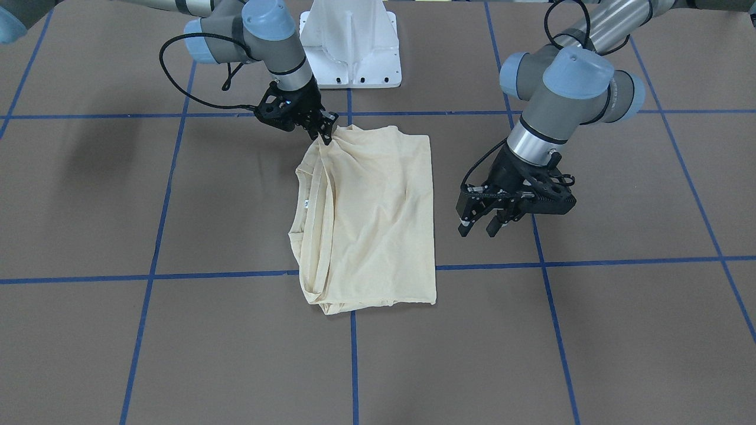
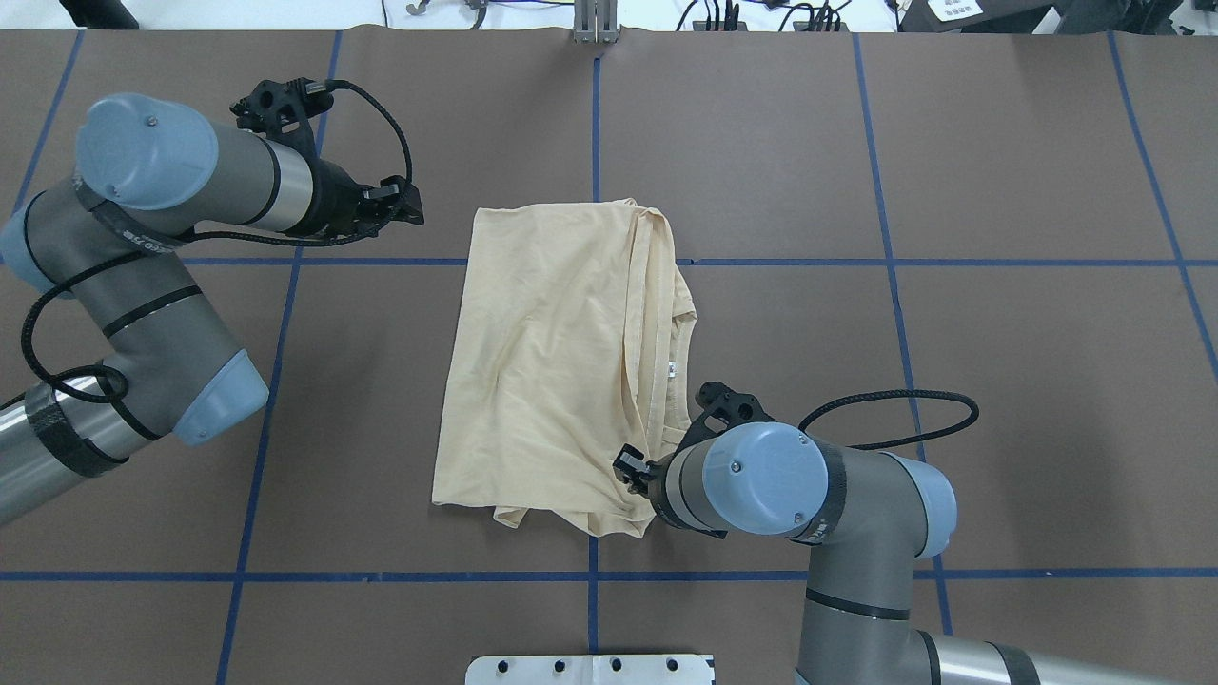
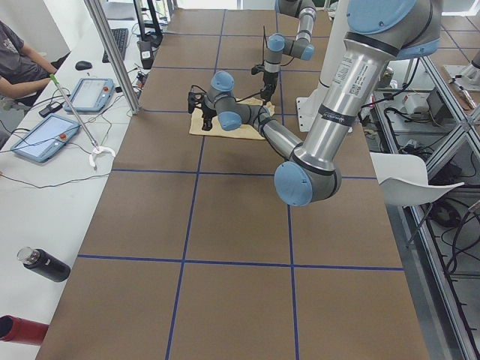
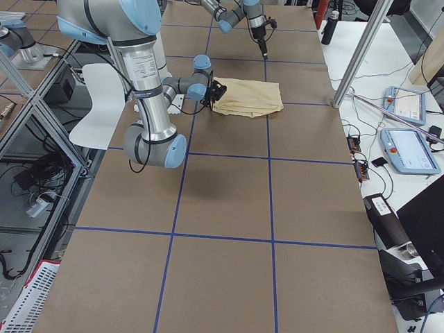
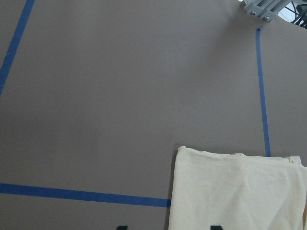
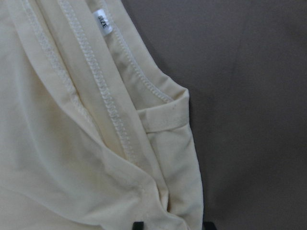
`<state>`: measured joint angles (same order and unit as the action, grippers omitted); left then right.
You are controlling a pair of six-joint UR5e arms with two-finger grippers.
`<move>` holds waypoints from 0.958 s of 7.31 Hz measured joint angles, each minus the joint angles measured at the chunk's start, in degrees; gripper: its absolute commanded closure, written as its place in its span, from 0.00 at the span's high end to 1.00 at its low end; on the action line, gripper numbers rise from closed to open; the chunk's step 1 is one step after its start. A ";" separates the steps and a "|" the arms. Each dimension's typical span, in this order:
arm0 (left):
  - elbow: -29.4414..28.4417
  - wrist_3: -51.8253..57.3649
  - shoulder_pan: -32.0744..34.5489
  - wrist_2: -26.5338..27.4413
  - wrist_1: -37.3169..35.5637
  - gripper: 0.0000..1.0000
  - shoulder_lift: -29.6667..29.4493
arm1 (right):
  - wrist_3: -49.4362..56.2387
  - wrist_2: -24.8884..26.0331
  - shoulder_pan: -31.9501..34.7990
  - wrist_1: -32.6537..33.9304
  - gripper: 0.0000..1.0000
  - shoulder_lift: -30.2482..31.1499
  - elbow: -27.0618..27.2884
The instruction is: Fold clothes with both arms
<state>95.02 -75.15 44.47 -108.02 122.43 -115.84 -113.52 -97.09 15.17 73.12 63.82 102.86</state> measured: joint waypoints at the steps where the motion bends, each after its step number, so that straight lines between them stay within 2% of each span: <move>1: -0.01 0.00 0.00 0.00 0.00 0.65 0.00 | -0.07 0.04 -0.08 0.01 0.59 -0.03 -0.08; 3: -0.01 0.00 0.00 0.00 0.00 0.65 0.00 | -0.11 0.12 -0.28 0.01 0.56 -0.02 -0.32; 5: 0.00 0.00 0.00 0.00 0.00 0.65 0.00 | -0.12 0.09 -0.44 0.06 0.47 0.03 -0.52; 7: 0.22 0.00 0.00 0.00 0.00 0.64 0.00 | -0.12 0.07 -0.49 0.09 0.45 0.05 -0.61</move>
<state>95.24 -75.15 44.47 -108.02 122.43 -115.84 -113.64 -97.03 14.68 73.21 63.87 102.24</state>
